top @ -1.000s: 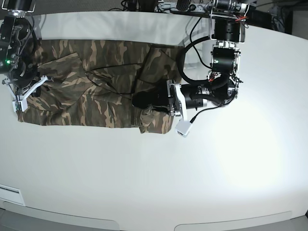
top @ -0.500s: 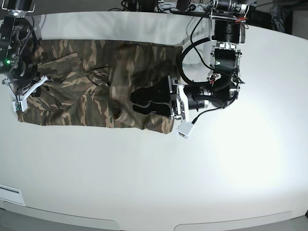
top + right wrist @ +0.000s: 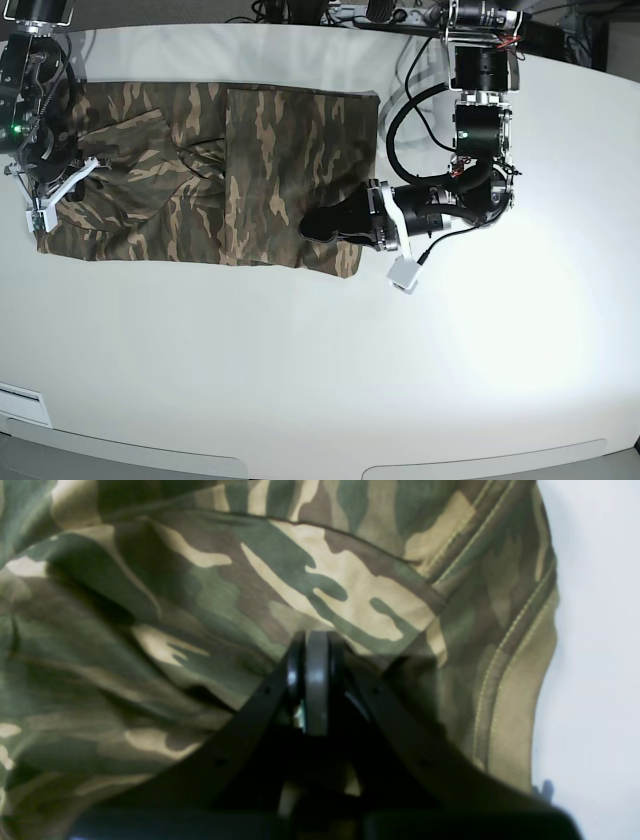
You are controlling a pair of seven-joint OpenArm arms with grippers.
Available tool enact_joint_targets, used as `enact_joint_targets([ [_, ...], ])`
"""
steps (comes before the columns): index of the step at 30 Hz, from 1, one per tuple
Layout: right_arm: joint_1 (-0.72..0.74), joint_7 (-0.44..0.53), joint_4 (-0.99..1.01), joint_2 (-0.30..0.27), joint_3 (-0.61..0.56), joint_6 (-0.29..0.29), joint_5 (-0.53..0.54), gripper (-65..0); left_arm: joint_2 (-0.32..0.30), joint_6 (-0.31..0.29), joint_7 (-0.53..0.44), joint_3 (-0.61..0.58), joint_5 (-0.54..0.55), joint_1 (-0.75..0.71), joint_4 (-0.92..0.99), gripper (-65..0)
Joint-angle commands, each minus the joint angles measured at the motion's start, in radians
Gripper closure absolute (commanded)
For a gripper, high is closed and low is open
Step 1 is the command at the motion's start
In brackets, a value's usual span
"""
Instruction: Fold the T-shirt properly
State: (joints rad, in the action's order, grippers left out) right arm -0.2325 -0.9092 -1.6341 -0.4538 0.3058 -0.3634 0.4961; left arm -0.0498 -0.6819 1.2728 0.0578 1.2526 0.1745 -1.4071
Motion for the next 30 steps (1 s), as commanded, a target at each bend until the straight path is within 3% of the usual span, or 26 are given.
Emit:
enact_joint_targets([
  [1,-0.001,-0.048,0.0,-0.007,-0.002,-0.014,0.004,0.0,0.009,-0.006,-0.029,-0.023,0.003,0.02,-0.017,0.0],
  [6,0.0,-0.048,0.0,-0.007,-0.002,-0.014,0.004,0.0,0.008,-0.003,-0.098,-0.148,-0.189,0.027,-0.017,0.0],
  [10,0.0,-0.048,0.0,-0.007,-0.002,-0.014,0.004,0.0,0.008,0.083,-0.107,-0.214,-0.402,0.045,-0.017,0.0],
  [17,0.0,-0.061,-0.007,-0.009,-0.002,-0.014,0.004,0.0,0.007,0.23,-0.239,-0.33,-0.765,0.053,-0.012,0.0],
  [26,0.055,-0.09,-0.212,-0.04,-0.001,-0.018,-0.001,-0.7,-0.003,0.293,-0.272,-0.401,-0.875,0.051,-0.011,0.0],
  [30,0.084,-0.086,-0.307,-0.072,0.034,0.081,-0.114,-27.1,-0.038,0.314,-0.276,-0.385,-0.89,0.051,-0.011,0.0],
])
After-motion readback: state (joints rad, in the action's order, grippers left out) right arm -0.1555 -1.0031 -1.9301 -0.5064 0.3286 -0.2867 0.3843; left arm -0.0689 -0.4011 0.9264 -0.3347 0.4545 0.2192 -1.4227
